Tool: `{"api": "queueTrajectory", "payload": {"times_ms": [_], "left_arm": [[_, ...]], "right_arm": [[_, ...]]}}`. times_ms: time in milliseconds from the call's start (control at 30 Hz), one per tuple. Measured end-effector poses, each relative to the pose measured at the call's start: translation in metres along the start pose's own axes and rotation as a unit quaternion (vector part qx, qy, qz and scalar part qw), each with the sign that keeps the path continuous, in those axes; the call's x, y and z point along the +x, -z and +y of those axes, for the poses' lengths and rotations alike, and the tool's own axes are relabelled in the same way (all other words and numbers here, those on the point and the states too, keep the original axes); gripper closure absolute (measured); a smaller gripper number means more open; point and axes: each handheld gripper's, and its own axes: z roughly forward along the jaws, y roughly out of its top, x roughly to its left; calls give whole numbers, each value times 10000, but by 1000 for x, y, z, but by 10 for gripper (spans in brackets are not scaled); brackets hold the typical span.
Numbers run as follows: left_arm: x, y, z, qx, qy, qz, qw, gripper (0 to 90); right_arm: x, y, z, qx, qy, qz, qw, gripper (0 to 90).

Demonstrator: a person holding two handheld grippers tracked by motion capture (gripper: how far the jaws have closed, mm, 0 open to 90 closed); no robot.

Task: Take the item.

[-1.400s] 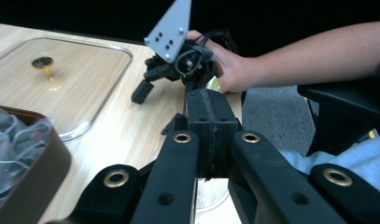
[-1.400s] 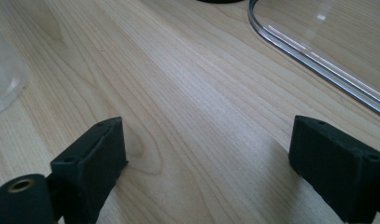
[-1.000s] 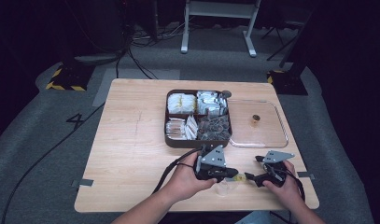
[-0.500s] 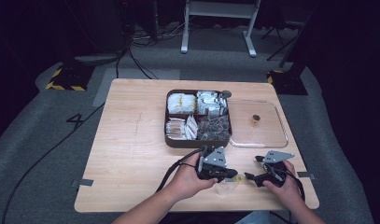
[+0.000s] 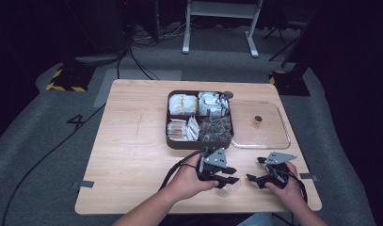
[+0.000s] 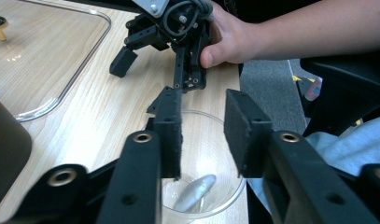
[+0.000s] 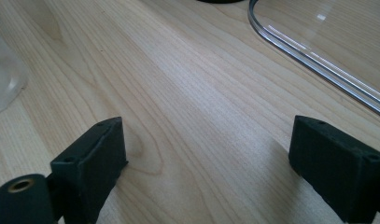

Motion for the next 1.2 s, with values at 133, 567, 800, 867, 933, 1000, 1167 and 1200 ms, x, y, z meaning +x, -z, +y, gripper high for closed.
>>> {"api": "queueTrajectory", "payload": {"times_ms": [133, 567, 800, 867, 933, 1000, 1167, 1200], "left_arm": [[2, 1, 0, -90, 8, 101, 9999, 567], [6, 25, -8, -233, 131, 750, 9968, 391], [5, 50, -20, -157, 327, 1156, 9926, 374], [5, 57, -24, -104, 389, 1317, 9905, 369], [5, 63, -28, -87, 465, 1402, 9890, 365], [6, 71, -34, -71, 551, 1508, 9870, 362], [7, 86, -48, -24, 710, 1695, 9830, 357], [7, 88, -51, -15, 737, 1729, 9822, 355]], "right_arm": [[0, 0, 0, 3, 14, 4, 10000, 112], [1, 1, 0, 11, -26, -11, 10000, 121], [1, 1, -1, 9, -30, -15, 10000, 123], [1, 1, -1, 9, -33, -19, 10000, 123], [1, 1, -1, 8, -35, -20, 10000, 124], [1, 1, -1, 7, -39, -20, 10000, 124], [1, 1, -1, 6, -38, -21, 10000, 124], [2, 1, -1, 6, -38, -20, 10000, 124]]}}
